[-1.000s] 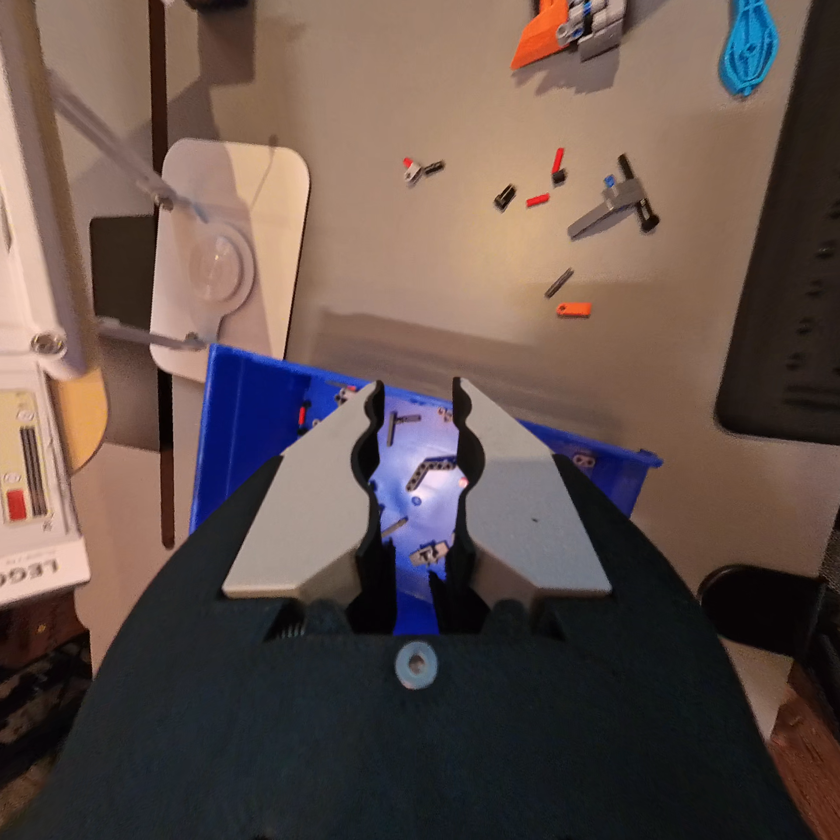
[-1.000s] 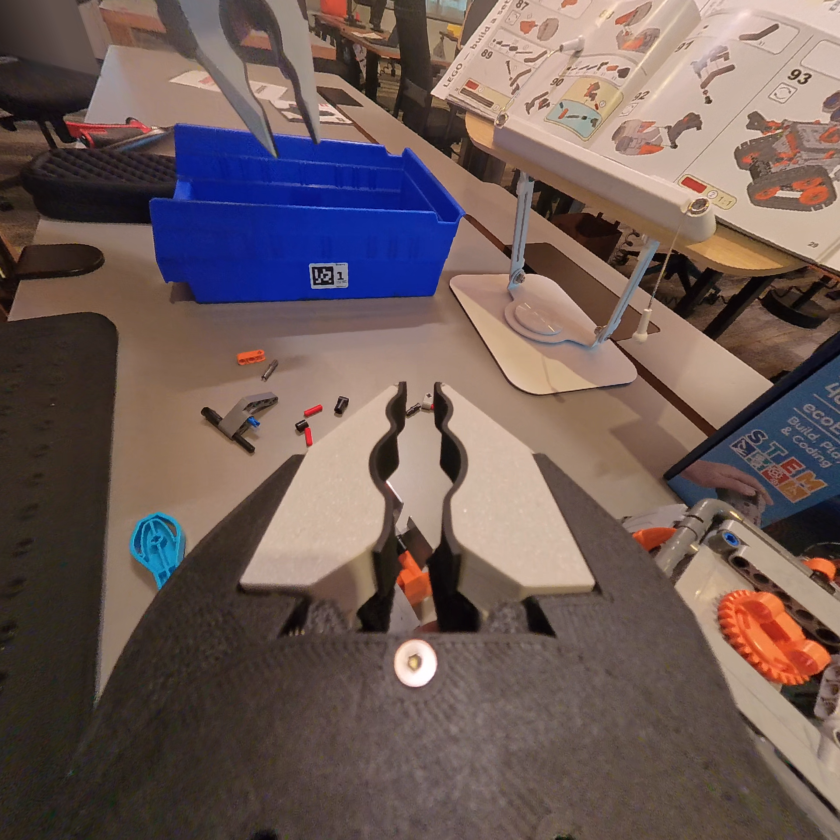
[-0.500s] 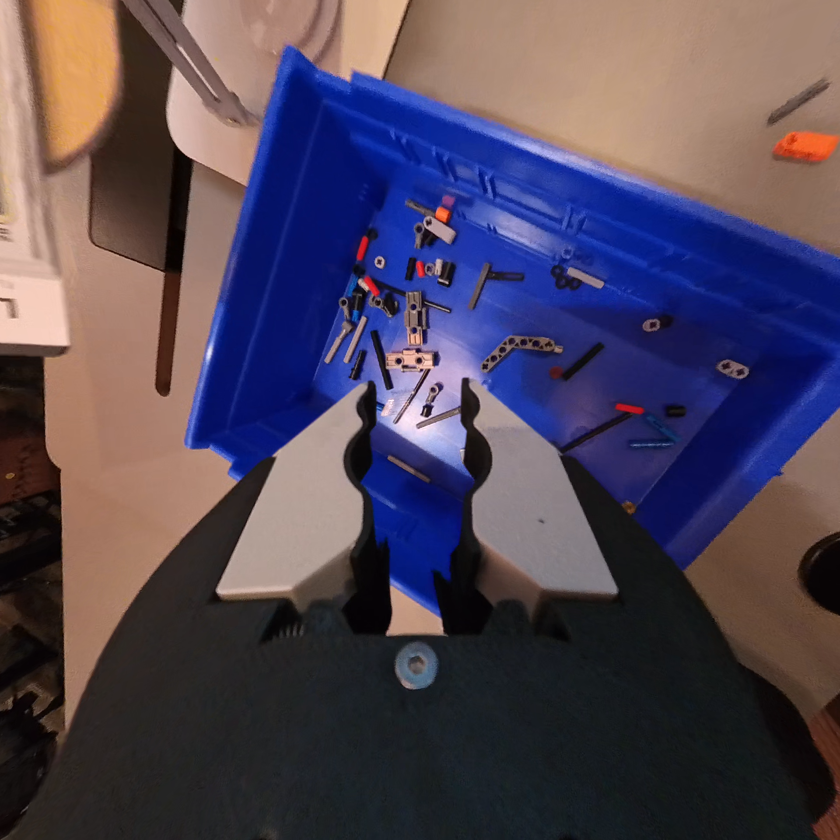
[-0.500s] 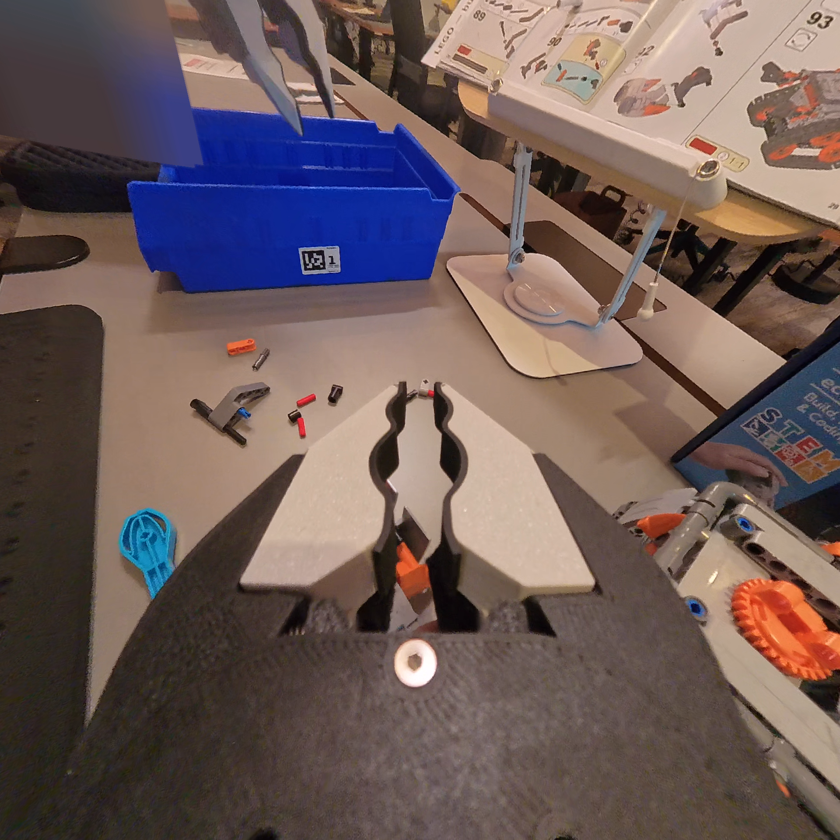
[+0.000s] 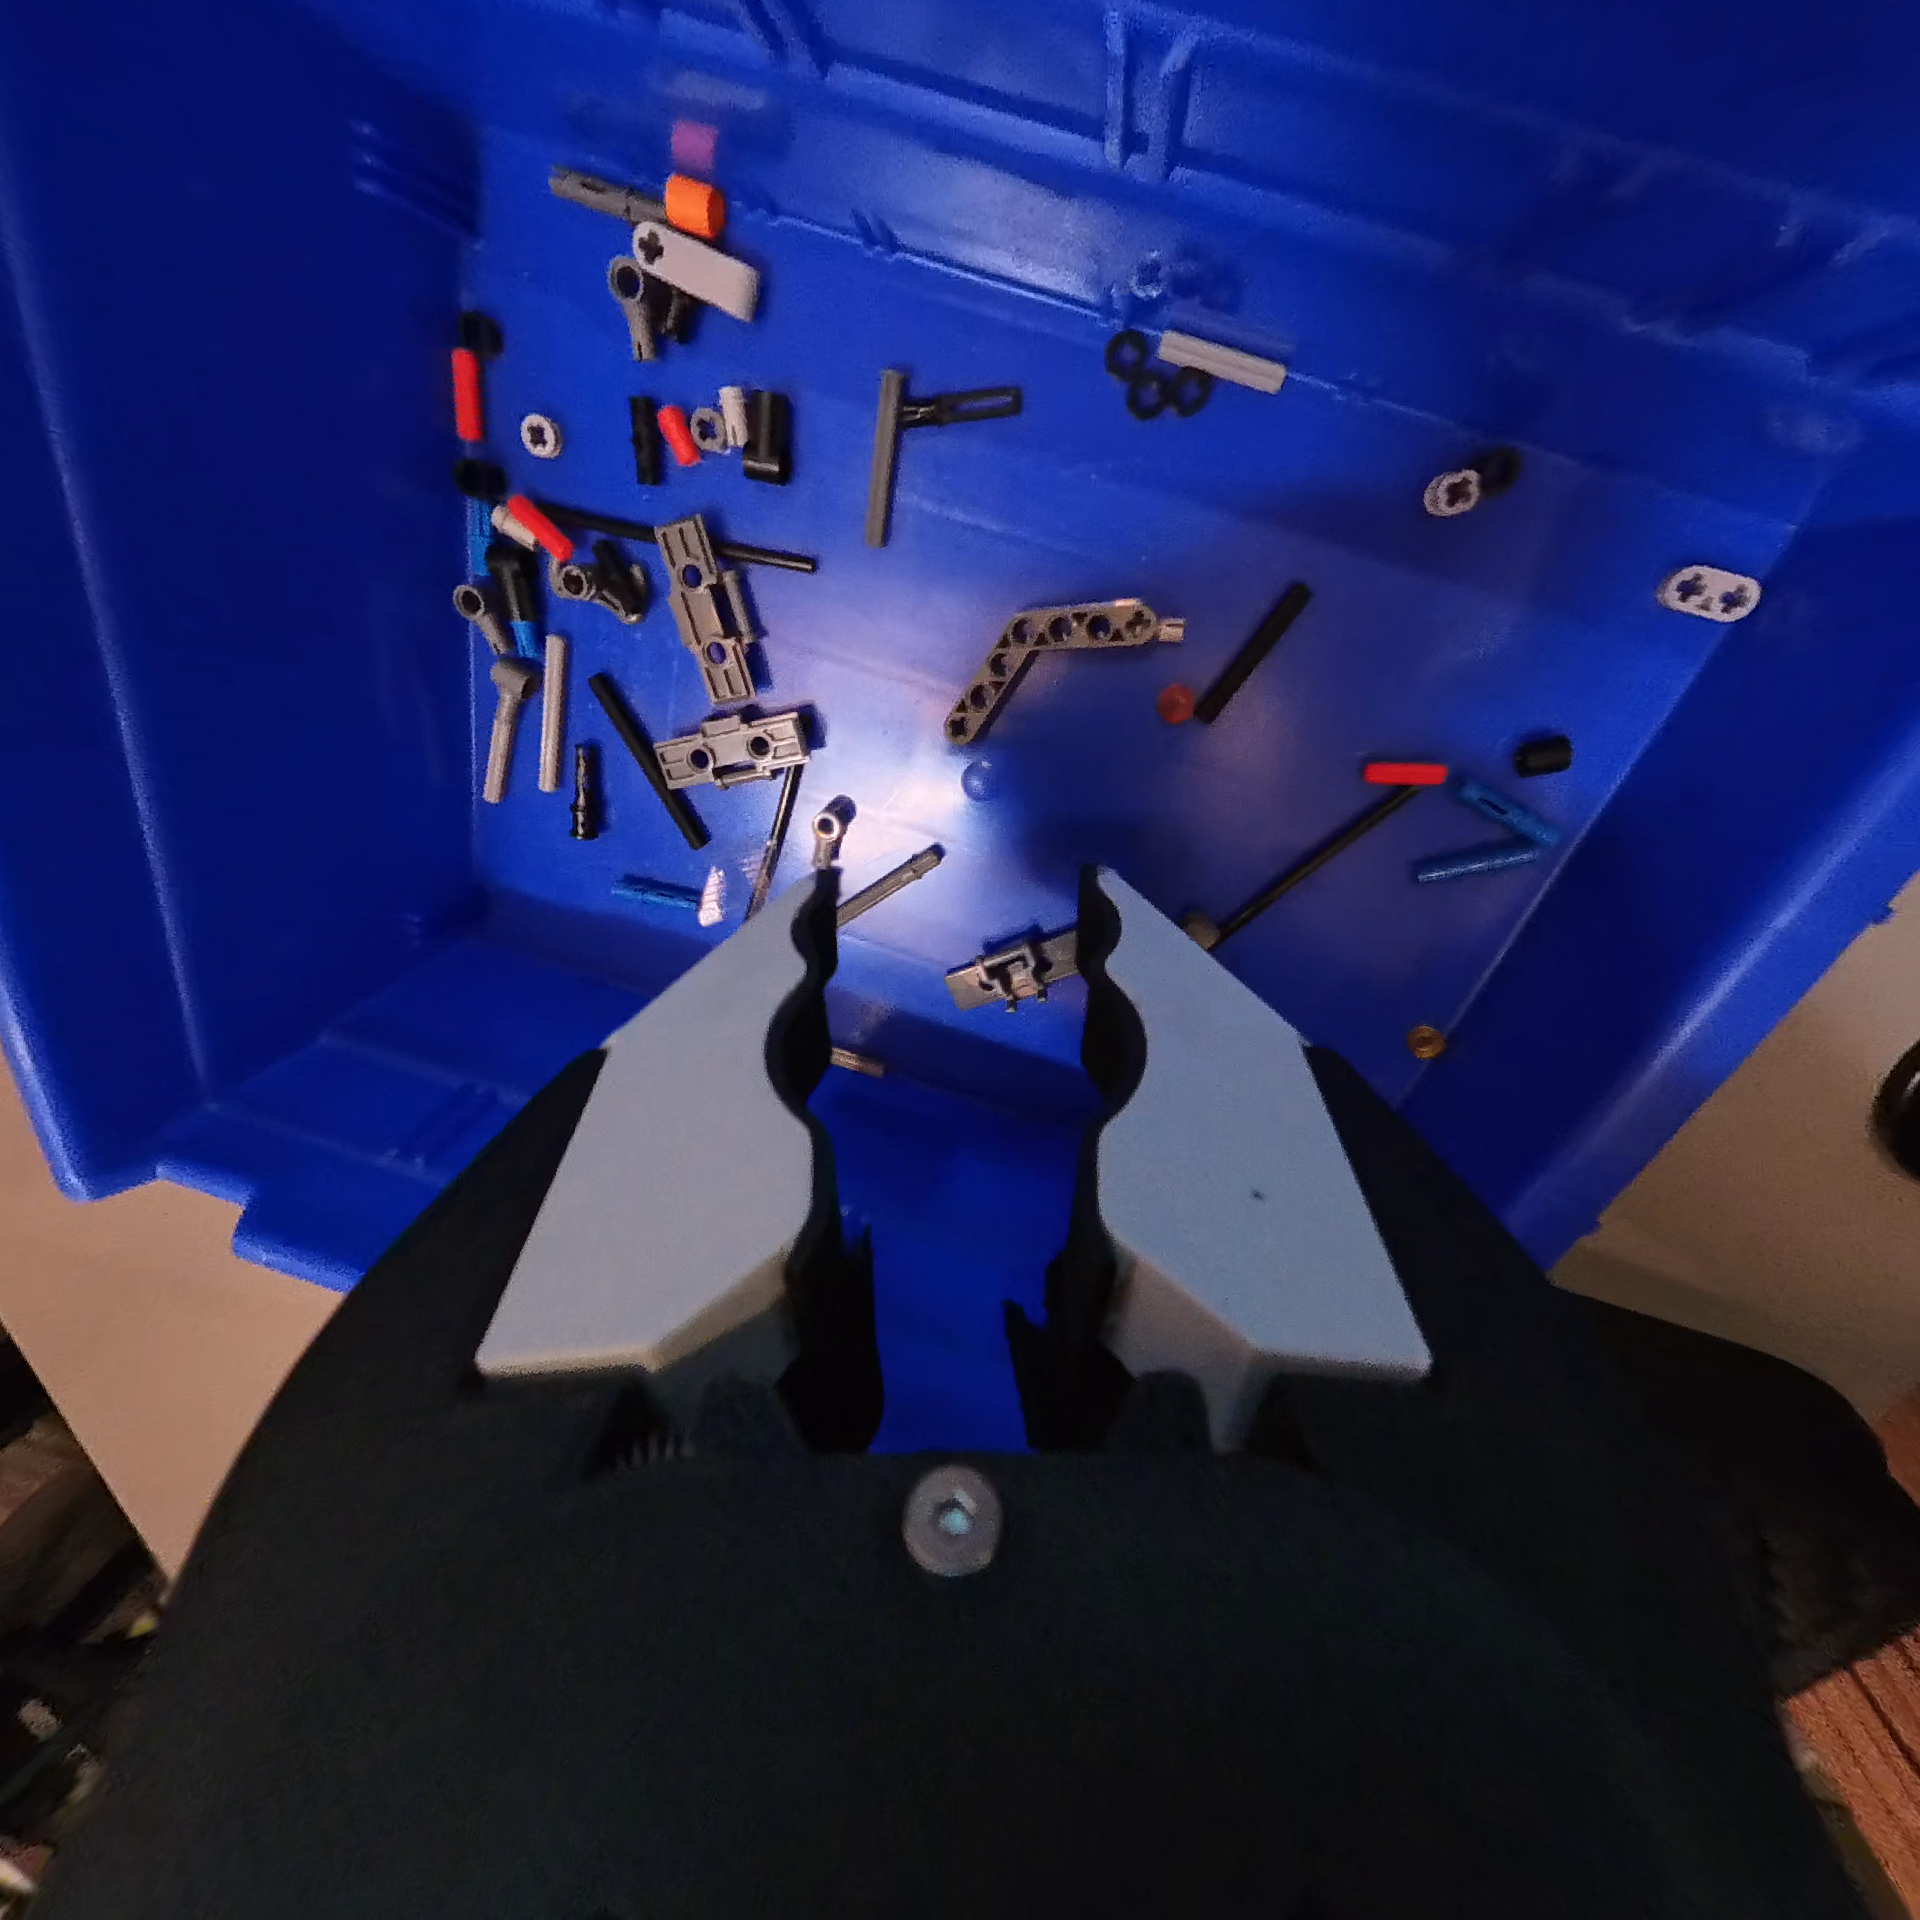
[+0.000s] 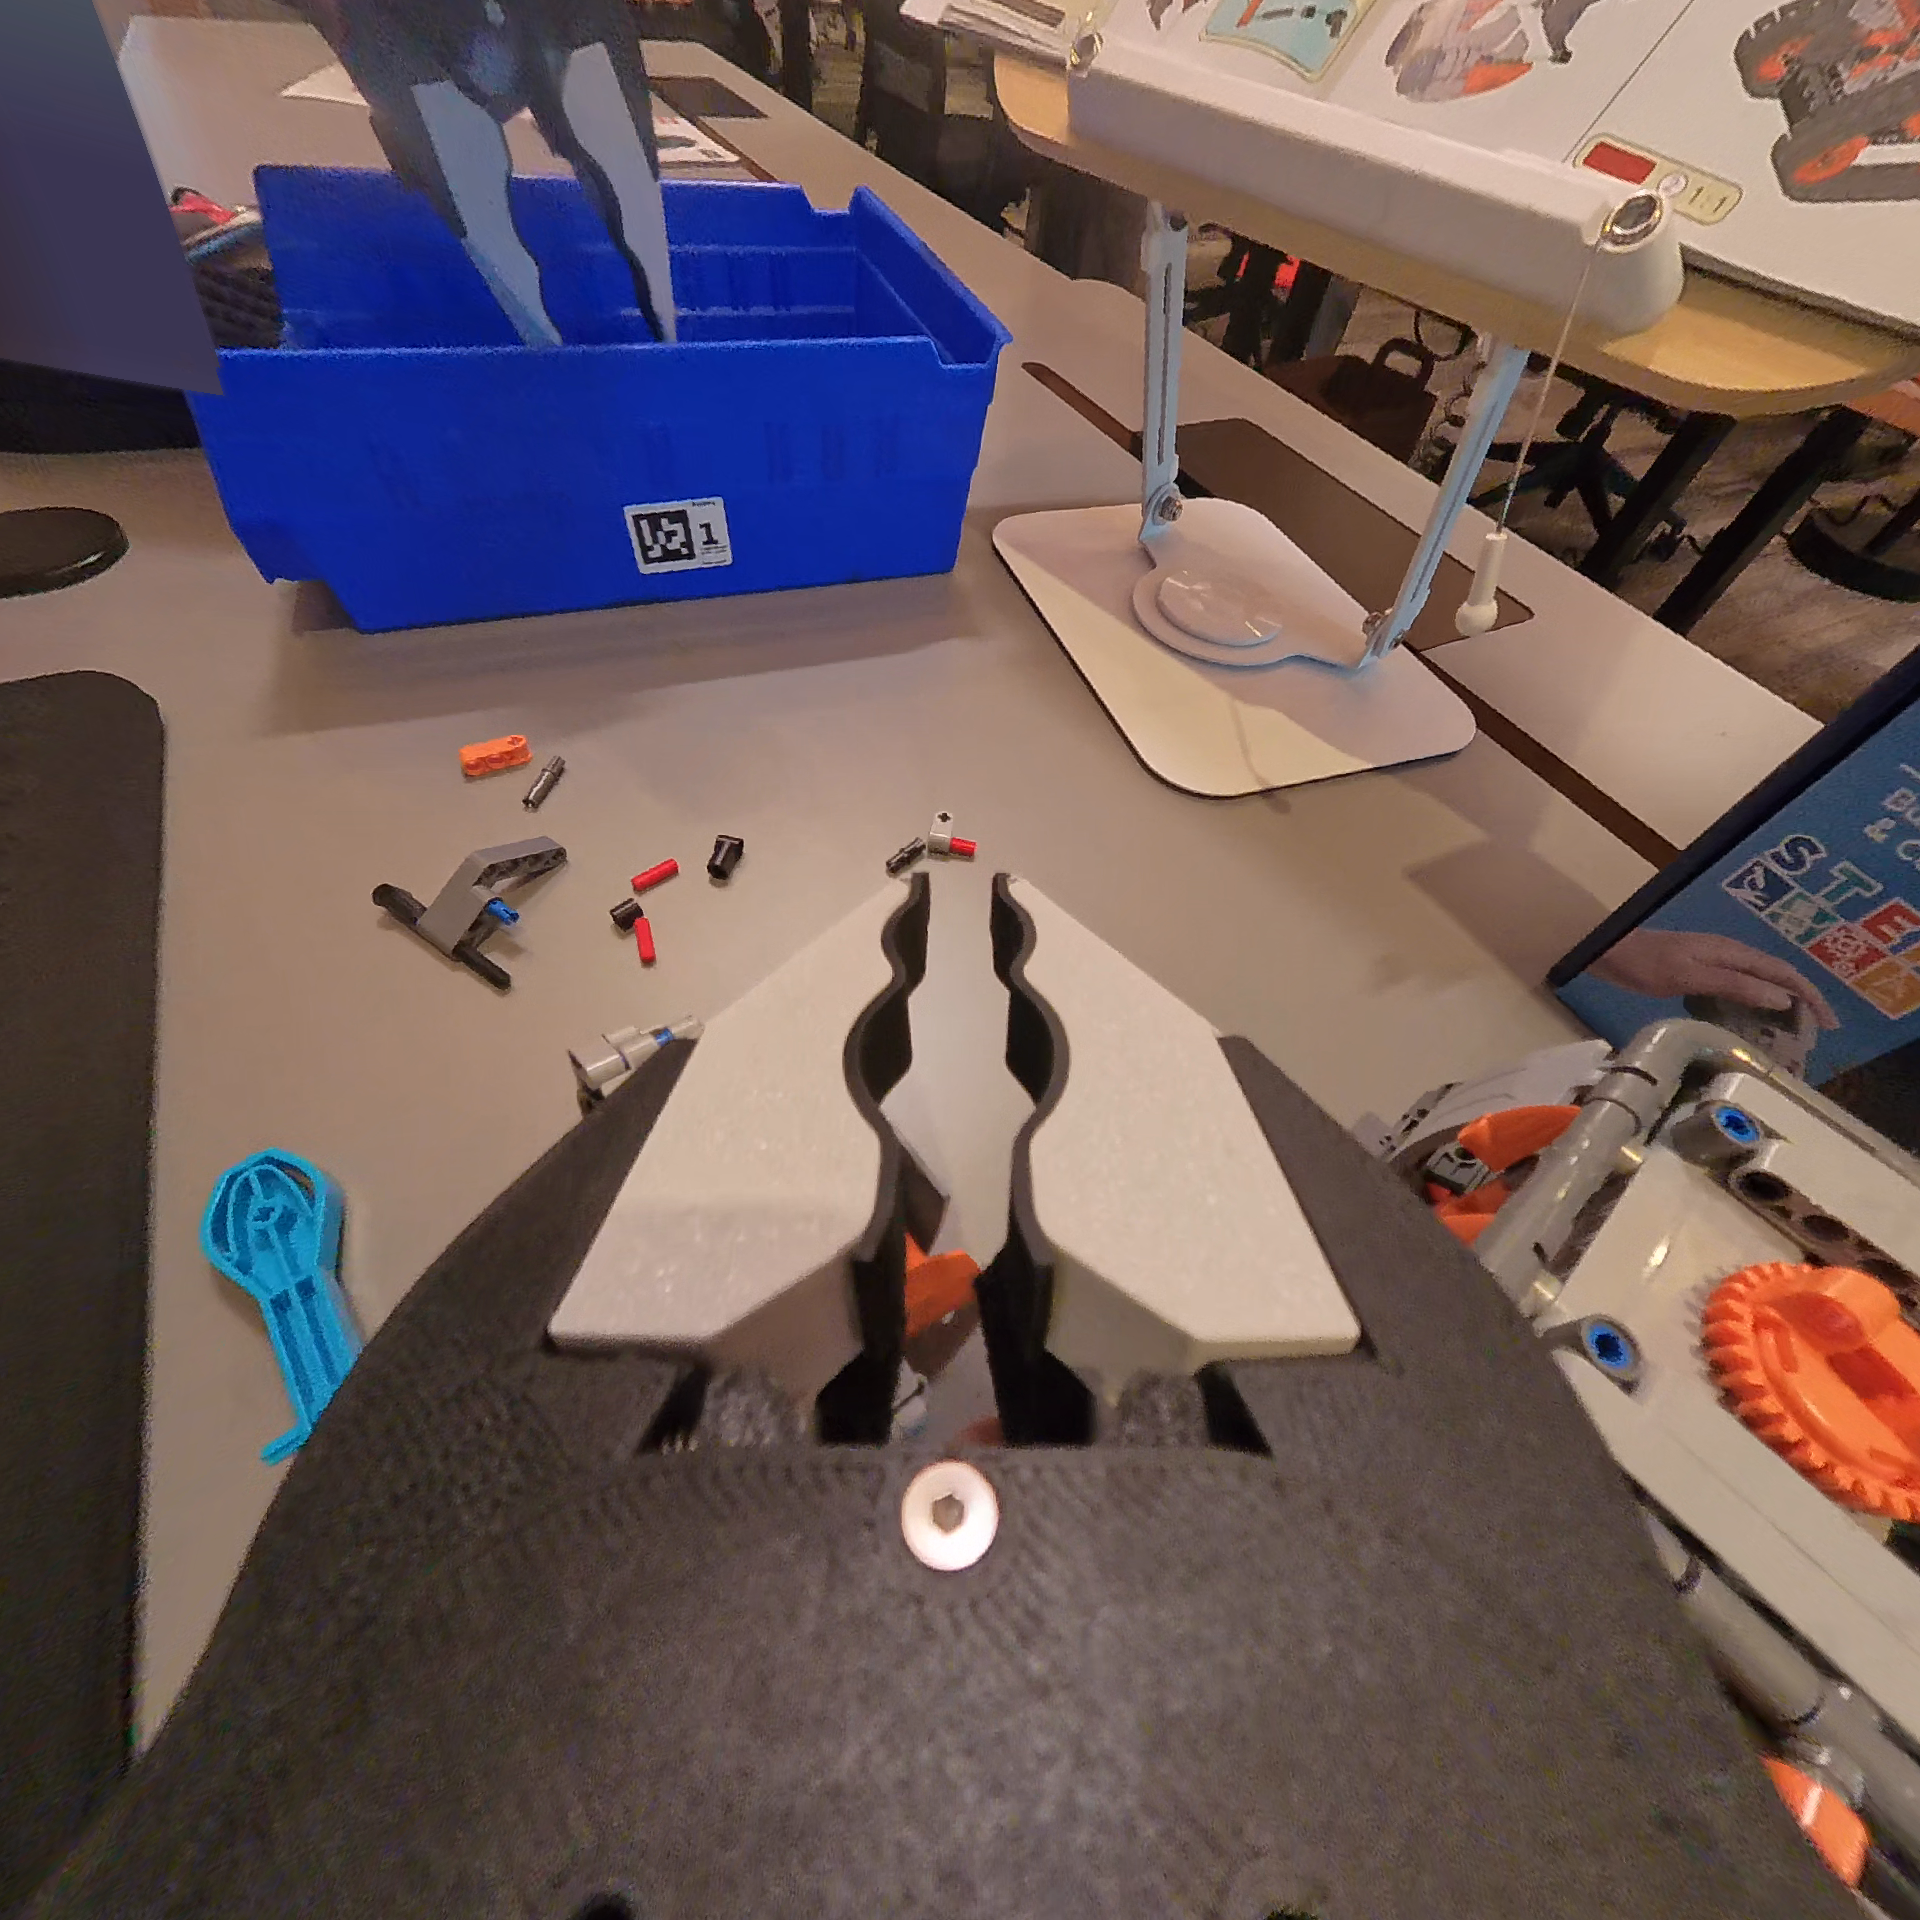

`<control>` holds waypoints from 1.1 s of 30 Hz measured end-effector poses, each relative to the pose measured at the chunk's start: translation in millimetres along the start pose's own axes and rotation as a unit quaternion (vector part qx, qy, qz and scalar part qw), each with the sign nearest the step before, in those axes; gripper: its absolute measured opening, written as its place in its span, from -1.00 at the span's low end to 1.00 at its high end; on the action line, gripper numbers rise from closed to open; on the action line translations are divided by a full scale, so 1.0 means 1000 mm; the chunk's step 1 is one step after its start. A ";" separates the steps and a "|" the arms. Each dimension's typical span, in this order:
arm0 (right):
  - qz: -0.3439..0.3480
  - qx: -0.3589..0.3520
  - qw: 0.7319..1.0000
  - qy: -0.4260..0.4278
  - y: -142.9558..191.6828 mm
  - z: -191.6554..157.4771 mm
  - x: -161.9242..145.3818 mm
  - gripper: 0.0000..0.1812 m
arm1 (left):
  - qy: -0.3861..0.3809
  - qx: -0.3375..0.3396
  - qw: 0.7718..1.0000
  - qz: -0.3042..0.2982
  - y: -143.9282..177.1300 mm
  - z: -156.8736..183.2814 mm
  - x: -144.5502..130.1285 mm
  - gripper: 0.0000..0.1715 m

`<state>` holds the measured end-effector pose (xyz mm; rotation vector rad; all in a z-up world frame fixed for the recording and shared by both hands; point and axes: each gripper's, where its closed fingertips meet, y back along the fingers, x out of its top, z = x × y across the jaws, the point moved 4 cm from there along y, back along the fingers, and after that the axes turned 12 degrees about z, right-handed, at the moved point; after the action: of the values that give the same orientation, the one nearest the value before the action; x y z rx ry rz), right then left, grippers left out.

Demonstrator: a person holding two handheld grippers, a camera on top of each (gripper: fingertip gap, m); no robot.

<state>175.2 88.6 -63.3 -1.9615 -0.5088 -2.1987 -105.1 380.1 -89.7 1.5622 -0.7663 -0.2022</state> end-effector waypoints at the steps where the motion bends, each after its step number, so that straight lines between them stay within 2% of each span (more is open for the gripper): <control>1: -0.002 -0.002 1.000 -0.001 0.000 0.001 -0.001 -0.90 | -0.005 0.005 1.000 0.001 0.000 -0.001 0.000 -0.48; 12: -0.018 -0.014 1.000 -0.014 -0.005 0.009 -0.013 -0.90 | 0.002 0.081 0.996 0.031 0.000 -0.038 -0.007 -0.53; 16: -0.021 -0.013 1.000 -0.015 -0.007 0.009 -0.014 -0.90 | 0.005 0.085 0.996 0.039 0.001 -0.045 -0.008 -0.53; 20: -0.023 -0.013 1.000 -0.016 -0.007 0.009 -0.016 -0.90 | 0.000 0.066 0.997 0.038 -0.005 -0.042 -0.005 -0.49; 27: -0.024 -0.009 1.000 -0.014 -0.009 0.008 -0.017 -0.90 | -0.029 -0.010 0.998 0.051 -0.005 -0.013 0.010 -0.49; 33: -0.030 -0.008 0.999 -0.011 -0.012 0.007 -0.020 -0.90 | -0.052 -0.040 0.996 0.052 -0.006 0.003 0.018 -0.48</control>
<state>180.8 100.4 -84.5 -2.0071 -0.5620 -2.2243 -90.6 367.1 -90.5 1.4410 -0.9091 -0.2363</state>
